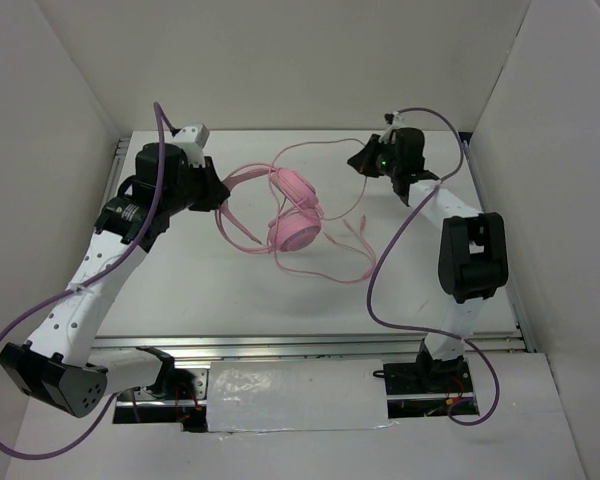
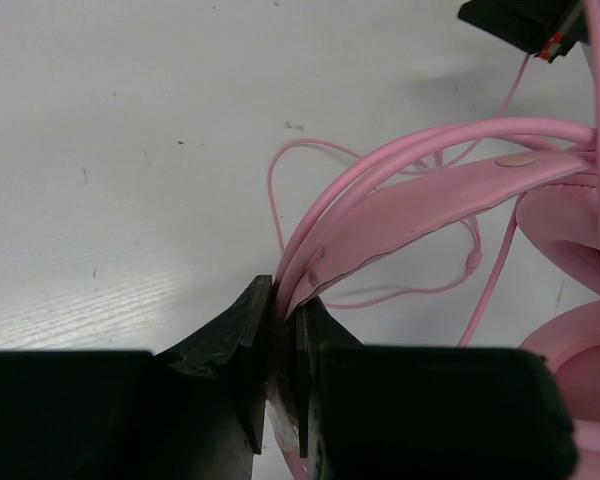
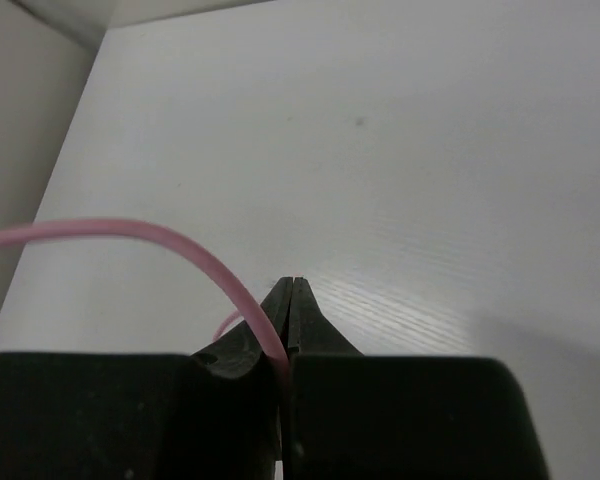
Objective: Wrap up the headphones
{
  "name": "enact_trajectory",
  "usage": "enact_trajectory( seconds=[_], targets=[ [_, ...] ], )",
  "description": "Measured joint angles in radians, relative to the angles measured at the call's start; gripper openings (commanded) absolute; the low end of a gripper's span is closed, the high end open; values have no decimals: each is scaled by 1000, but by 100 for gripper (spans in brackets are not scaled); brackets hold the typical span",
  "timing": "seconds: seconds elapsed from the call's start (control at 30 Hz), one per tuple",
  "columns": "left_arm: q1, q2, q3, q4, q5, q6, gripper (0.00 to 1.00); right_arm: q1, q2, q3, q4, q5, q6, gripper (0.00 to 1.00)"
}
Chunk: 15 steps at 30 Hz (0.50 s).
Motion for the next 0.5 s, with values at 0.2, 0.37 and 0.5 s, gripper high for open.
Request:
enact_trajectory(
  seconds=[0.2,0.37,0.5],
  targets=[
    [24,-16,-24,25,25,-8,0,-127,-12,13,-82,66,35,0],
    [42,-23,-45,67,89,-13,0,-127,-8,54,-187,83,14,0],
    [65,-11,-2,77,161,-33,0,-74,5,106,-244,109,-10,0]
  ],
)
